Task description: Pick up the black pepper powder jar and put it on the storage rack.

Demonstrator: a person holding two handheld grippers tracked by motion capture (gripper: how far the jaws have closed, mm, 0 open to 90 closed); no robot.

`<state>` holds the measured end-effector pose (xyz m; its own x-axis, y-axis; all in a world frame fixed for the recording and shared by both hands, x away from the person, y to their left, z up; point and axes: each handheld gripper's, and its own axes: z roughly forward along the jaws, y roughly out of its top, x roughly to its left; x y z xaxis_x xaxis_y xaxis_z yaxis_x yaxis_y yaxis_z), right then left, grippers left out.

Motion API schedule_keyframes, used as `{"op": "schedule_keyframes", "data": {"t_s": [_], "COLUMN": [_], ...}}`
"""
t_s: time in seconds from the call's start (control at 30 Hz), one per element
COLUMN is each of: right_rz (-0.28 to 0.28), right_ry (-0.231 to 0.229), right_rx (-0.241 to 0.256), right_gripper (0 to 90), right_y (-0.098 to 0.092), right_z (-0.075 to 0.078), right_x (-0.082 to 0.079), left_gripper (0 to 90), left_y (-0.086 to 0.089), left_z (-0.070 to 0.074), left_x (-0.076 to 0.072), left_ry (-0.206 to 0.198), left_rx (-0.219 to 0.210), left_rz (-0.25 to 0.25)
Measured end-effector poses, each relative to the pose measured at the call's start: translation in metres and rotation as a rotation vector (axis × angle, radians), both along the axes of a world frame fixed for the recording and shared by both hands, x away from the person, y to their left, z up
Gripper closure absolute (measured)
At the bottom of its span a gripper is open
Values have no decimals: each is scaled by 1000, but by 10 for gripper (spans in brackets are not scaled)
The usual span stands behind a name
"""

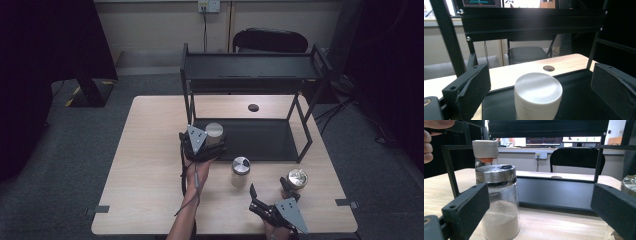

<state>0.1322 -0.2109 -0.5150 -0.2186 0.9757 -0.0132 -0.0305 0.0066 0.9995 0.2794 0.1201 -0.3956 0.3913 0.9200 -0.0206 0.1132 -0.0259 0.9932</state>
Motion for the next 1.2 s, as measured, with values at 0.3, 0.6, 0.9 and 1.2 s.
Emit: {"op": "schedule_keyframes", "data": {"t_s": [0.3, 0.6, 0.9, 1.2], "right_rz": [0, 0, -2, 0], "right_ry": [1, 0, 1, 0], "right_rx": [0, 1, 1, 1], "right_gripper": [11, 11, 11, 11], "right_y": [0, 0, 0, 0], "right_z": [0, 0, 0, 0], "right_x": [0, 0, 0, 0], "left_gripper": [22, 22, 21, 25], "left_y": [5, 7, 10, 14], "left_z": [-1, -2, -6, -7], "left_x": [-12, -21, -33, -44], "left_ry": [-19, -34, -50, -66], "left_rx": [-13, -20, -22, -36], "left_rz": [2, -2, -6, -4]}}
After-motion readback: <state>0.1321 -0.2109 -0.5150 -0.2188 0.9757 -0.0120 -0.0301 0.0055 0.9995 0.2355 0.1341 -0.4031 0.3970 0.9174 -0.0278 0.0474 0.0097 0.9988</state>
